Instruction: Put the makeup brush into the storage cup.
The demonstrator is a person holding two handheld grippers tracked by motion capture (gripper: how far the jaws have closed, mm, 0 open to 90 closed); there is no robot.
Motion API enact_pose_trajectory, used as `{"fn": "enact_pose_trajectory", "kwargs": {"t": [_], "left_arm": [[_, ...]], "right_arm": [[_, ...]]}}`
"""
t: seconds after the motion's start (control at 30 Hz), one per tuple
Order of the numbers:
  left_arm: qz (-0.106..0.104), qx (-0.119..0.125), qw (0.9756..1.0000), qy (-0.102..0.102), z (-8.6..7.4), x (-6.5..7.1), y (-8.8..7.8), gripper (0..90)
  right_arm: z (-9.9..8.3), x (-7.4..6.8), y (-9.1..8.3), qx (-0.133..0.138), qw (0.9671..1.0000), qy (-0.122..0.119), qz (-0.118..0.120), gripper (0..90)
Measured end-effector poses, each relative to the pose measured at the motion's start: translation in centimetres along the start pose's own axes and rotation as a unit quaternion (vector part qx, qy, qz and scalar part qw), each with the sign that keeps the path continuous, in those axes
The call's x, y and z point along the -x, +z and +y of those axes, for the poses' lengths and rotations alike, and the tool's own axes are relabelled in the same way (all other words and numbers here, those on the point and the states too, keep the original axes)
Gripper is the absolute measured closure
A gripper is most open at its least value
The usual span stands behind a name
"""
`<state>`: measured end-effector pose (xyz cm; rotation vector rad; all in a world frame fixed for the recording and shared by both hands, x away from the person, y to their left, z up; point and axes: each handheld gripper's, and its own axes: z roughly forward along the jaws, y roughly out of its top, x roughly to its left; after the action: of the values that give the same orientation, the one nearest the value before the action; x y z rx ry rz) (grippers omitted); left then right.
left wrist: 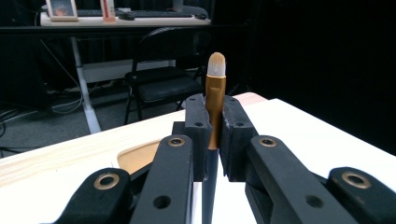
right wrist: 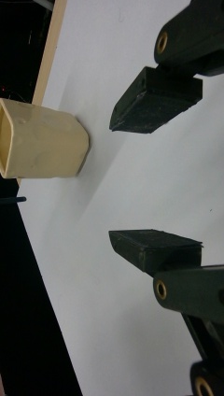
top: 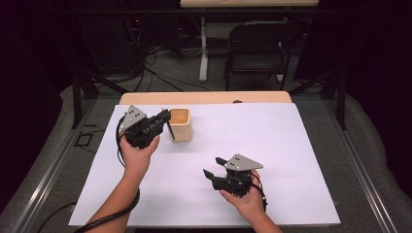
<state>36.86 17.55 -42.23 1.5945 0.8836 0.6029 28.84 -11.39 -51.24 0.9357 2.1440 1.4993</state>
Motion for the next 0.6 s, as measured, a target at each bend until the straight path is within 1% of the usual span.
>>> {"fn": "enact_pose_trajectory", "kwargs": {"t": [0.3,0.47,0.6], "left_arm": [[0.009,-0.002,0.9999,0.007,0.32,-0.59,0.45,83.3],[0.015,0.001,0.9998,0.012,0.75,-0.78,0.64,83.3],[0.021,0.006,0.9997,0.012,0.95,-0.95,0.77,83.4]], "right_arm": [[-0.04,0.15,-0.09,-0.001,1.0000,0.002,-0.001,39.9],[-0.03,0.24,-0.14,0.000,1.0000,0.003,-0.001,39.9],[-0.03,0.30,-0.23,-0.001,1.0000,0.003,-0.002,39.9]]}}
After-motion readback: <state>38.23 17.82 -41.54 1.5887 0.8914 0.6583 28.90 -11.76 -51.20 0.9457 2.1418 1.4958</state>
